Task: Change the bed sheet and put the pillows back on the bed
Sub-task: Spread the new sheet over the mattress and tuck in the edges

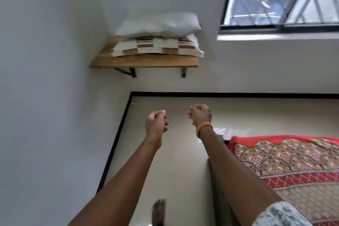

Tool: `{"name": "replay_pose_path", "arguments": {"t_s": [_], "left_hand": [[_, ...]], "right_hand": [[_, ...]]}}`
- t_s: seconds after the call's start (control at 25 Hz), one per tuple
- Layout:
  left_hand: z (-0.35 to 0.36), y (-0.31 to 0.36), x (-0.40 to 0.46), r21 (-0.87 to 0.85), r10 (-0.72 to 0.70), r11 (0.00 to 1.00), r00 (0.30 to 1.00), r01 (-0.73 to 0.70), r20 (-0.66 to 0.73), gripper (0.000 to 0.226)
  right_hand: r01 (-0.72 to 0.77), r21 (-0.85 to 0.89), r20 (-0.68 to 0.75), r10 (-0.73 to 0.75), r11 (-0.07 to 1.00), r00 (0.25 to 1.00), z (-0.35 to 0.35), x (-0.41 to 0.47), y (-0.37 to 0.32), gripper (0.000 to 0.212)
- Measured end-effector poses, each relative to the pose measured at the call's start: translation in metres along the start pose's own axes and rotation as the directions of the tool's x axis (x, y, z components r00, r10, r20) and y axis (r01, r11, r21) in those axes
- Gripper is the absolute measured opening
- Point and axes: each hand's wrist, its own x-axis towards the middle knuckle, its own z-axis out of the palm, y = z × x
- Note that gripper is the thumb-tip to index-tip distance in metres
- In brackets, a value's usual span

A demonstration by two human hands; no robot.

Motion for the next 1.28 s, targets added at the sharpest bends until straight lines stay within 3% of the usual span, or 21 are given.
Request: {"name": "replay_pose_path", "arguments": {"t_s": [0.12, 0.24, 0.44, 0.64, 0.8, 0.92, 1.08, 1.28], "left_hand": [[0.086, 0.036, 0.089, 0.051, -0.027, 0.999, 0.977, 0.017, 0.212, 0.010], [0.191, 0.069, 0.143, 0.116, -0.075, 0.993, 0.914, 0.031, 0.399, 0.012], [0.370, 0.084, 0.195, 0.193, -0.132, 0.981, 0.727, -0.001, 0.674, 0.010], [0.561, 0.091, 0.225, 0.258, -0.230, 0.966, 0.514, 0.018, 0.826, 0.010], [0.692, 0.106, 0.224, 0.289, -0.260, 0.957, 0.367, -0.026, 0.893, 0.012], [0.801, 0.097, 0.206, 0.361, -0.339, 0.930, 0.224, -0.066, 0.914, 0.018], [0.940, 0.085, 0.170, 0.389, -0.382, 0.914, 0.077, -0.113, 0.921, 0.014], [1.108, 0.076, 0.121, 0.431, -0.471, 0.853, -0.079, -0.294, 0.879, 0.011]], "right_hand": [[-0.031, 0.023, -0.159, 0.034, 0.999, 0.987, -0.004, 0.091, -0.030, 0.010], [-0.036, 0.088, -0.357, 0.066, 0.995, 0.932, -0.051, 0.172, -0.064, 0.011], [0.006, 0.207, -0.670, 0.137, 0.978, 0.729, -0.151, 0.305, -0.095, 0.009], [0.000, 0.262, -0.764, 0.207, 0.965, 0.611, -0.244, 0.438, -0.130, 0.009], [0.071, 0.271, -0.850, 0.204, 0.960, 0.486, -0.327, 0.508, -0.164, 0.010], [0.091, 0.303, -0.905, 0.257, 0.948, 0.339, -0.406, 0.553, -0.164, 0.006], [0.060, 0.327, -0.931, 0.311, 0.943, 0.191, -0.514, 0.609, -0.157, 0.023], [0.068, 0.361, -0.933, 0.361, 0.930, 0.010, -0.644, 0.666, -0.165, 0.013]]}}
